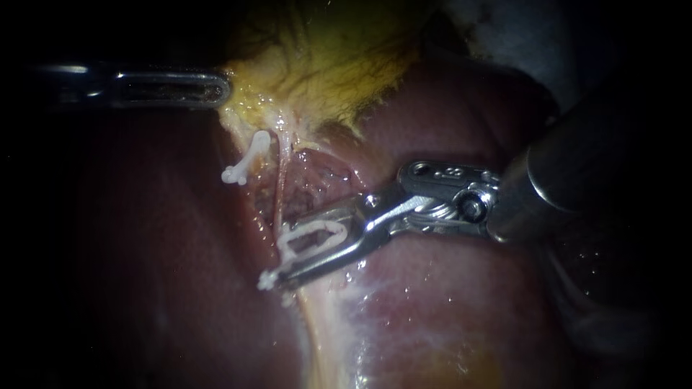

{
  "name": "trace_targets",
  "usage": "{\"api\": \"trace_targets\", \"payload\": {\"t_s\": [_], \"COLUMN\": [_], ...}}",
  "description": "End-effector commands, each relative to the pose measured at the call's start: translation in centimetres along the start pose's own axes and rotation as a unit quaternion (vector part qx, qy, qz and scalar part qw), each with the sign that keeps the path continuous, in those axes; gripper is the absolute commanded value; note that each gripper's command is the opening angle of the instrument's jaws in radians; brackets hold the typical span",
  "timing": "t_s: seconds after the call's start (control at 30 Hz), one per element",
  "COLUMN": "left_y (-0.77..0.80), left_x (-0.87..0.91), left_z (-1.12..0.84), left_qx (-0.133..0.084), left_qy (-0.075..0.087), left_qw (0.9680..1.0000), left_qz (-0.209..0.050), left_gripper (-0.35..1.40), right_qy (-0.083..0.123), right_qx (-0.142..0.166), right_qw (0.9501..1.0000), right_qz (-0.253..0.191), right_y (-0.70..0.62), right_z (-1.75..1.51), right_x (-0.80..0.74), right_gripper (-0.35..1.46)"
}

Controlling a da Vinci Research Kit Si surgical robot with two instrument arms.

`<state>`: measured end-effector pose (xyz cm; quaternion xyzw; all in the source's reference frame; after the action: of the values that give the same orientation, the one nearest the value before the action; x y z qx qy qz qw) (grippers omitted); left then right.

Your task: Clipping second clip right tube

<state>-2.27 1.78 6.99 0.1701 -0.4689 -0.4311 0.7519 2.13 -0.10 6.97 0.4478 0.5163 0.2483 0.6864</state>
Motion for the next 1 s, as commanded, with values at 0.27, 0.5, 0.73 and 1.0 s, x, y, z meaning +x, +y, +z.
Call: {"api": "trace_targets", "payload": {"t_s": [0.27,0.5,0.73,1.0], "left_y": [0.01,0.01,0.01,0.02], "left_x": [0.0,0.01,0.01,0.01], "left_z": [-0.01,-0.01,-0.02,-0.02], "left_qx": [0.0,0.0,0.0,0.0], "left_qy": [0.0,0.0,0.0,0.0], "left_qw": [1.0,1.0,1.0,1.0], "left_qz": [0.0,0.0,0.0,0.0], "left_gripper": [-0.35,-0.35,-0.35,-0.35], "right_qy": [0.006,0.01,0.013,0.004], "right_qx": [-0.006,-0.01,-0.013,-0.026], "right_qw": [1.0,0.9999,0.9998,0.9997], "right_qz": [0.003,0.005,0.005,0.002], "right_y": [-0.09,-0.18,-0.18,0.06], "right_z": [-0.24,-0.54,-0.74,-0.75], "right_x": [0.03,0.01,-0.01,-0.12], "right_gripper": [0.51,0.51,0.51,0.52]}}
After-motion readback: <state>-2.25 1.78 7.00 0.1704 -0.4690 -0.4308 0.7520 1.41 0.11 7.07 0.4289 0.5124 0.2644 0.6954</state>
